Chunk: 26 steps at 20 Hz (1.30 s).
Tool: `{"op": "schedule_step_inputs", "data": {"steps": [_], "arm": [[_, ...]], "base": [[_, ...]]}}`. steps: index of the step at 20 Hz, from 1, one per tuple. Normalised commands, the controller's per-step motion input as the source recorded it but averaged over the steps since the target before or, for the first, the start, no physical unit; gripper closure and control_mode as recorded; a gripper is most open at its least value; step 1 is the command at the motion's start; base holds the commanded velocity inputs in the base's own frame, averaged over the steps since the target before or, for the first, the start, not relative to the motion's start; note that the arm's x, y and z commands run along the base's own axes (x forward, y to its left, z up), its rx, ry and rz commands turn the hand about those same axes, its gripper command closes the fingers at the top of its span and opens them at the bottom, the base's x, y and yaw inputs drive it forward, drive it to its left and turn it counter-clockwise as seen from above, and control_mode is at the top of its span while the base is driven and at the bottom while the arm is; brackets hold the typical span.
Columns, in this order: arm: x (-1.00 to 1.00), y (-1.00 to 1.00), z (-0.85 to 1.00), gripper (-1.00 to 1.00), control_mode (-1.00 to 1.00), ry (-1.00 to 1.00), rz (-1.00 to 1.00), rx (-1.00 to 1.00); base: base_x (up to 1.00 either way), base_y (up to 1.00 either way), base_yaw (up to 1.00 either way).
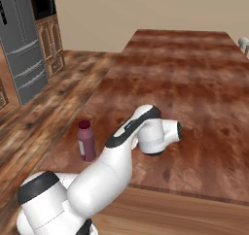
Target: Pick the juice from the counter and place it in the open cabinet.
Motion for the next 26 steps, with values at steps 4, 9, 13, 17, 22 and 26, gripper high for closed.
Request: {"op": "schedule_step_inputs", "data": {"steps": [4,9,13,17,22,26], "arm": [[0.0,0.04,0.0,-1.0,-1.0,-0.02,0.12,0.07],[0.0,0.09,0.0,-1.0,-1.0,0.0,0.08,0.04],[0.0,0.18,0.0,-1.0,-1.0,0.01,0.06,0.05],[-0.03,0.21,-0.01,-1.0,-1.0,0.0,0.01,0.09],[0.0,0.29,-0.18,-1.0,-1.0,0.0,0.0,0.03],[0.09,0.12,-0.27,-1.0,-1.0,0.0,0.0,0.01]], "base": [[0.0,0.0,0.0],[0.0,0.0,0.0],[0.0,0.0,0.0],[0.0,0.0,0.0],[0.0,0.0,0.0],[0.0,0.0,0.0]]}}
